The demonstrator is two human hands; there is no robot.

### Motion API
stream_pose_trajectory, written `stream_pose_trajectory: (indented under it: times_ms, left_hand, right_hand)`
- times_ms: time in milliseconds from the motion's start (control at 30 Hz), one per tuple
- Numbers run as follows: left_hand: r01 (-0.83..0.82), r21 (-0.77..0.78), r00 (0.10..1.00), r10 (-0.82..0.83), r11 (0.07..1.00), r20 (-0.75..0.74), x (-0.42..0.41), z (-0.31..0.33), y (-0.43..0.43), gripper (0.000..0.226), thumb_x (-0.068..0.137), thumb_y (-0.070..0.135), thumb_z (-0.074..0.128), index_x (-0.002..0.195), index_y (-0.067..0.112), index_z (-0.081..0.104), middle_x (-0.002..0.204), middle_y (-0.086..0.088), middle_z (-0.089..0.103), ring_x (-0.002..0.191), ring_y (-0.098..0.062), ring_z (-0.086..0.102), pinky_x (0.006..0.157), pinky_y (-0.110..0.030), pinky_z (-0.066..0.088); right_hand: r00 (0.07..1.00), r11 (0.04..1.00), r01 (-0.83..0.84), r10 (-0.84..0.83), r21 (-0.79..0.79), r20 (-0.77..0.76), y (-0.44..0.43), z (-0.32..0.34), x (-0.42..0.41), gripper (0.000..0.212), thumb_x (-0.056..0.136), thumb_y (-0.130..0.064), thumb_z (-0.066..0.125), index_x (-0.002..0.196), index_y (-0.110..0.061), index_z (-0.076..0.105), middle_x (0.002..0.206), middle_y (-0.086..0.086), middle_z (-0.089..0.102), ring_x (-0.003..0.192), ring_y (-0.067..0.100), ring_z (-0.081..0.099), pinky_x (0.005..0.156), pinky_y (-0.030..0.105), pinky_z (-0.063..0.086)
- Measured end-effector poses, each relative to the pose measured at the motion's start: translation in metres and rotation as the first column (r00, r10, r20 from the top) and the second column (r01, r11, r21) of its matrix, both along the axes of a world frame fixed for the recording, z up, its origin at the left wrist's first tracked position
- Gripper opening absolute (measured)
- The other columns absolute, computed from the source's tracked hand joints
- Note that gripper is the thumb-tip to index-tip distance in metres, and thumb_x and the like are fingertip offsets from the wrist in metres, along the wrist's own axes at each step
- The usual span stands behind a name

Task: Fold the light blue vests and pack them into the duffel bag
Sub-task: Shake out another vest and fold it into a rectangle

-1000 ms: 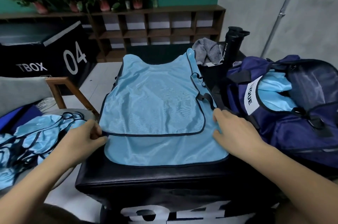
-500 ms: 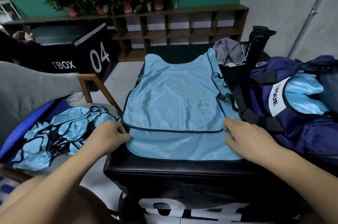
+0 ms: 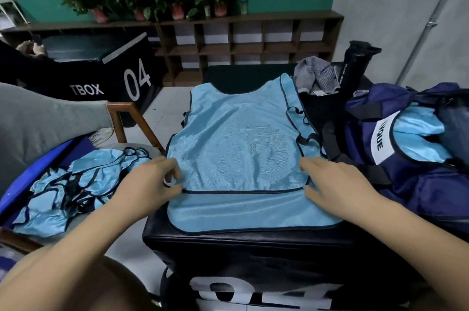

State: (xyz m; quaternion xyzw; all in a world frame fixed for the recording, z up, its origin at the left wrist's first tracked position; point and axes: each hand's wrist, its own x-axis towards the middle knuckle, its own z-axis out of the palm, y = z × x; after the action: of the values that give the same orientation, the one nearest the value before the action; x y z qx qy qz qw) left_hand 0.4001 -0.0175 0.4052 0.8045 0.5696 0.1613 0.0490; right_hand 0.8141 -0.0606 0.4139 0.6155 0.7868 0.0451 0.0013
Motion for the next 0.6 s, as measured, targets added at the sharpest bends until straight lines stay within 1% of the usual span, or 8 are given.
stream_pose_trajectory:
  times_ms: [100, 133, 200, 233, 333, 433, 500, 600]
  left_hand:
    - [0.200, 0.015, 0.973, -0.196, 0.980, -0.123, 0.011, -0.002, 0.005, 0.020, 0.083, 0.034, 0.080, 0.093, 0.040, 0.064, 0.095, 0.018, 0.056, 0.076, -0.002, 0.056, 0.063, -0.029, 0.051]
    - [0.248, 0.021, 0.956, -0.241, 0.968, -0.168, 0.014, -0.003, 0.007, 0.018, 0.084, 0.036, 0.079, 0.095, 0.040, 0.065, 0.096, 0.018, 0.056, 0.079, -0.001, 0.056, 0.061, -0.025, 0.049]
    - [0.317, 0.032, 0.924, -0.301, 0.948, -0.238, 0.020, -0.004, 0.012, 0.012, 0.085, 0.040, 0.075, 0.096, 0.040, 0.068, 0.094, 0.018, 0.058, 0.084, -0.003, 0.058, 0.059, -0.013, 0.037]
    - [0.336, 0.034, 0.910, -0.315, 0.941, -0.270, 0.023, -0.003, 0.014, 0.010, 0.085, 0.041, 0.073, 0.094, 0.040, 0.070, 0.091, 0.016, 0.059, 0.083, -0.005, 0.059, 0.058, -0.013, 0.033]
    - [0.361, 0.058, 0.879, -0.318, 0.931, -0.355, 0.031, -0.005, 0.020, 0.003, 0.082, 0.035, 0.069, 0.084, 0.034, 0.068, 0.079, 0.011, 0.060, 0.070, -0.014, 0.061, 0.056, -0.024, 0.036]
    - [0.386, 0.076, 0.841, -0.317, 0.919, -0.437, 0.037, -0.006, 0.025, 0.004, 0.078, 0.027, 0.065, 0.075, 0.029, 0.062, 0.067, 0.008, 0.055, 0.057, -0.018, 0.055, 0.053, -0.025, 0.033]
    - [0.377, 0.075, 0.853, -0.314, 0.923, -0.418, 0.040, -0.005, 0.027, 0.007, 0.076, 0.025, 0.067, 0.074, 0.028, 0.061, 0.067, 0.008, 0.054, 0.058, -0.019, 0.055, 0.053, -0.026, 0.038]
    - [0.318, 0.083, 0.927, -0.291, 0.945, -0.238, 0.041, 0.006, 0.029, 0.010, 0.083, 0.026, 0.068, 0.083, 0.031, 0.060, 0.077, 0.011, 0.059, 0.068, -0.014, 0.057, 0.059, -0.032, 0.051]
  right_hand:
    - [0.991, 0.993, -0.120, 0.120, -0.004, 0.059, 0.007, 0.001, -0.001, 0.023, 0.101, -0.043, 0.049, 0.120, -0.029, 0.049, 0.110, -0.005, 0.056, 0.086, 0.027, 0.067, 0.069, 0.040, 0.051]
    - [0.985, 0.989, -0.149, 0.150, -0.019, 0.090, 0.010, 0.001, -0.002, 0.020, 0.101, -0.043, 0.048, 0.115, -0.029, 0.051, 0.107, -0.005, 0.054, 0.084, 0.027, 0.066, 0.068, 0.040, 0.049]
    - [0.971, 0.980, -0.197, 0.198, -0.018, 0.135, 0.014, 0.000, -0.002, 0.018, 0.100, -0.043, 0.043, 0.104, -0.028, 0.054, 0.098, -0.004, 0.052, 0.077, 0.028, 0.064, 0.065, 0.041, 0.048]
    - [0.965, 0.975, -0.221, 0.219, 0.001, 0.145, 0.017, -0.001, -0.001, 0.023, 0.098, -0.044, 0.039, 0.099, -0.028, 0.055, 0.094, -0.004, 0.052, 0.073, 0.029, 0.064, 0.063, 0.041, 0.049]
    - [0.946, 0.956, -0.289, 0.277, 0.049, 0.167, 0.025, -0.010, 0.004, 0.032, 0.093, -0.045, 0.030, 0.090, -0.026, 0.056, 0.085, -0.003, 0.052, 0.064, 0.030, 0.061, 0.055, 0.042, 0.049]
    - [0.942, 0.951, -0.303, 0.290, 0.057, 0.166, 0.032, -0.016, 0.007, 0.018, 0.095, -0.038, 0.042, 0.088, -0.025, 0.052, 0.085, -0.004, 0.048, 0.062, 0.029, 0.059, 0.052, 0.041, 0.047]
    - [0.951, 0.954, -0.294, 0.285, 0.061, 0.121, 0.034, -0.016, 0.008, 0.016, 0.097, -0.039, 0.043, 0.089, -0.026, 0.049, 0.088, -0.005, 0.045, 0.068, 0.027, 0.059, 0.055, 0.042, 0.048]
    - [0.956, 0.954, -0.292, 0.290, 0.074, 0.034, 0.031, -0.011, 0.005, 0.029, 0.103, -0.052, 0.037, 0.093, -0.027, 0.048, 0.093, -0.007, 0.042, 0.082, 0.019, 0.056, 0.065, 0.041, 0.049]
